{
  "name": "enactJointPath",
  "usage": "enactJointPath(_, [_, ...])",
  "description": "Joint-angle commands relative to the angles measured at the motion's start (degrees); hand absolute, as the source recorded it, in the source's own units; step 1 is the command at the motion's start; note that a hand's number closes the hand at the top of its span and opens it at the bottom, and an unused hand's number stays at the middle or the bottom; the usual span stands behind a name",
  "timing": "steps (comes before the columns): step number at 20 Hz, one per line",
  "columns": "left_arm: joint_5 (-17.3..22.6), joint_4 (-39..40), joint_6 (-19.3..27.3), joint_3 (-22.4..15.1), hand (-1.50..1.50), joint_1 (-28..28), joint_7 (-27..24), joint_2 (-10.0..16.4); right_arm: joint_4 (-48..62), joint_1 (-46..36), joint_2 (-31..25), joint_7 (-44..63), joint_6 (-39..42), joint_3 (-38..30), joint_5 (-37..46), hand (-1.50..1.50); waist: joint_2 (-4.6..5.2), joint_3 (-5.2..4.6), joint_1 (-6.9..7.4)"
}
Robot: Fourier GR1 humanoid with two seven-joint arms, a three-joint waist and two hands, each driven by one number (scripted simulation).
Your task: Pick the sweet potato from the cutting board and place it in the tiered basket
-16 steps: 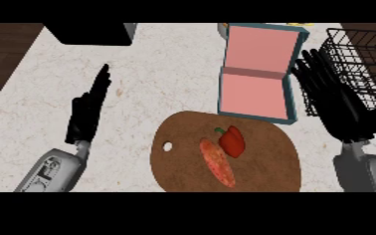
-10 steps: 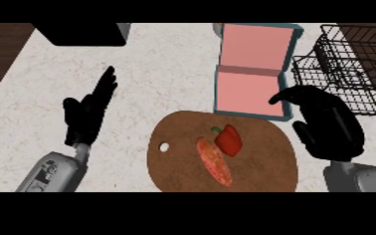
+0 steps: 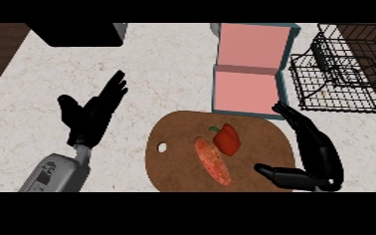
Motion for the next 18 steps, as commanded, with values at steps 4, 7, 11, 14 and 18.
enactJointPath(4, [1.5, 0.5, -1.5, 2.2, 0.00, -1.0, 0.7, 0.1, -14.2, 10.2, -7.5, 3.4, -5.3, 7.4, 18.6, -1.50, -0.41, -0.26, -1.25])
enactJointPath(7, [0.4, 0.9, -1.1, 0.9, 0.00, 1.3, -0.3, -0.7, -20.1, 11.6, -12.0, 11.5, -7.8, 4.9, 25.0, -1.50, -0.40, -0.35, -1.18])
enactJointPath(11, [0.3, -1.4, -0.3, 0.8, 0.00, 1.7, 1.4, -0.3, -30.9, 16.6, -14.8, 24.1, -9.5, 6.6, 36.9, -1.50, -0.75, -0.49, -1.47])
enactJointPath(14, [-0.6, -0.5, -0.5, 0.3, 0.00, 2.4, -0.2, -1.1, -39.0, 20.8, -13.0, 33.9, -8.4, 14.1, 46.5, -1.50, -0.54, -0.41, -1.15])
enactJointPath(18, [-0.7, -3.1, -0.4, 0.0, 0.00, 2.5, 1.7, -1.3, -45.6, 19.2, -8.5, 49.2, -2.1, 25.5, 56.2, -1.50, -0.24, -0.27, 0.43])
